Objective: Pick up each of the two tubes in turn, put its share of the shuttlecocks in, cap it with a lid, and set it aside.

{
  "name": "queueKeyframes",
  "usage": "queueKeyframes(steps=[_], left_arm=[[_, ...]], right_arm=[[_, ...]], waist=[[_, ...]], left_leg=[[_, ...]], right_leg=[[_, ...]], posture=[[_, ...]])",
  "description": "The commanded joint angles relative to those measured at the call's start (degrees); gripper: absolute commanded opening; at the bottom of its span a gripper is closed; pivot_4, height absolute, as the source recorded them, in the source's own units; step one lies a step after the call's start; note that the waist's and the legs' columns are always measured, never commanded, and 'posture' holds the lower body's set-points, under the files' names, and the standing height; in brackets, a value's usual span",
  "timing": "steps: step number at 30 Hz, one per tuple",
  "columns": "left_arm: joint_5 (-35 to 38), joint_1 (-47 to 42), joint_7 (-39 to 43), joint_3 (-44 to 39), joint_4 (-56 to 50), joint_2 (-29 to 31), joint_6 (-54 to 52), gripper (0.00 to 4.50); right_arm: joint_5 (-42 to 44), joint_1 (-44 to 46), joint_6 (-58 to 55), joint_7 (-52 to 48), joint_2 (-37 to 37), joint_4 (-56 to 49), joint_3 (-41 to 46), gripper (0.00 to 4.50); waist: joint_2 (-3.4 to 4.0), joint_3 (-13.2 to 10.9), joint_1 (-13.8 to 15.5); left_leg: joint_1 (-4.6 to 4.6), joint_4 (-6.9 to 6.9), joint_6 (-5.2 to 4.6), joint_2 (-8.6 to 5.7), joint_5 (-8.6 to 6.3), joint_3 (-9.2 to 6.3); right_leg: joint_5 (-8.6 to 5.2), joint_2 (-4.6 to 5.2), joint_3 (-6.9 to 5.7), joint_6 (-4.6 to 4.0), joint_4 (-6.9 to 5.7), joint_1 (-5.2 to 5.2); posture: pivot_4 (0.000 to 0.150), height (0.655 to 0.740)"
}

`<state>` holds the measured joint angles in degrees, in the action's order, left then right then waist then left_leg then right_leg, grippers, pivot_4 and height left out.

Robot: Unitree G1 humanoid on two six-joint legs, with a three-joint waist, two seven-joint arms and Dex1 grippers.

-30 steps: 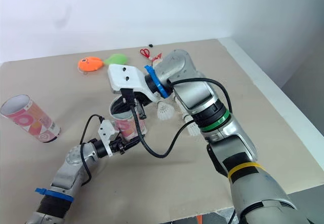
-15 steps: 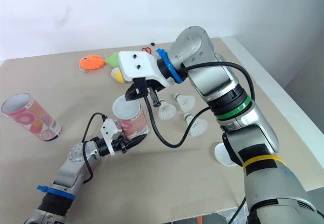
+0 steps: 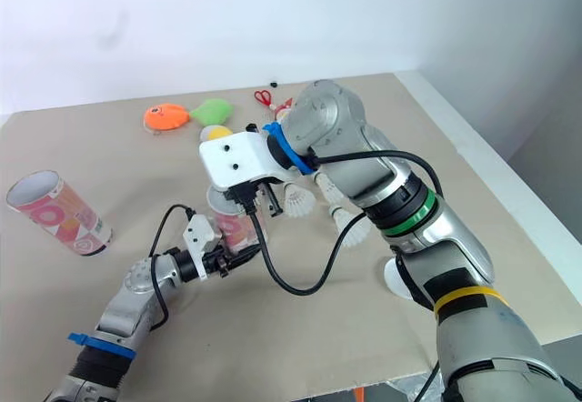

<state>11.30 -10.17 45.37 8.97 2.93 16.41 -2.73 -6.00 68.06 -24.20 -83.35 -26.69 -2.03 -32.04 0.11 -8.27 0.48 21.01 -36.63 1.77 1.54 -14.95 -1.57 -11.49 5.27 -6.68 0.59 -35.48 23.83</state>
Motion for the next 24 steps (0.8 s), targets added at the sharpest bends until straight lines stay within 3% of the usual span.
queueKeyframes(steps=[1,8,19,22,24], left_arm=[[-0.87,1.72,-0.18,1.80,2.21,-0.15,-1.79,2.54],[-0.81,2.01,-0.18,1.87,1.98,-0.19,-1.81,2.54],[0.16,2.72,1.60,1.42,-0.06,1.68,-2.90,2.54],[0.43,2.92,2.21,1.09,-0.88,2.46,-3.20,3.84],[0.83,3.20,2.85,0.86,-1.78,3.28,-3.46,4.46]], right_arm=[[-1.47,-4.33,-1.17,-3.22,0.95,0.77,-8.23,0.03],[0.43,-6.73,-3.68,-4.44,1.52,-1.17,-6.59,0.03],[21.14,-2.92,-15.69,0.91,3.77,-1.67,18.96,0.03],[26.31,-4.02,-18.34,5.06,3.94,-3.44,24.91,0.00],[30.43,-5.00,-22.38,9.20,4.18,-5.40,29.66,0.00]], waist=[[-0.03,0.21,-0.02],[0.07,0.68,-0.11],[-0.20,-0.33,0.06],[-0.19,-0.43,0.05],[-0.18,-0.47,0.01]], left_leg=[[-0.01,0.01,0.00,0.00,0.00,0.00],[-0.66,0.06,0.06,0.04,-0.40,0.01],[-0.27,-0.02,0.04,0.03,-0.51,-0.12],[-0.22,-0.03,0.05,0.00,-0.55,-0.06],[-0.20,-0.02,0.00,0.00,-0.61,-0.03]], right_leg=[[-0.01,-0.01,0.00,-0.01,0.00,0.00],[-0.37,-0.02,0.01,0.03,0.00,-0.59],[-0.46,-0.05,-0.06,0.03,-0.03,-0.34],[-0.46,-0.02,-0.03,0.03,0.07,-0.34],[-0.47,-0.02,-0.01,0.04,0.11,-0.32]], posture=[[0.150,0.7400],[0.150,0.7400],[0.150,0.7400],[0.150,0.7400],[0.150,0.7400]])
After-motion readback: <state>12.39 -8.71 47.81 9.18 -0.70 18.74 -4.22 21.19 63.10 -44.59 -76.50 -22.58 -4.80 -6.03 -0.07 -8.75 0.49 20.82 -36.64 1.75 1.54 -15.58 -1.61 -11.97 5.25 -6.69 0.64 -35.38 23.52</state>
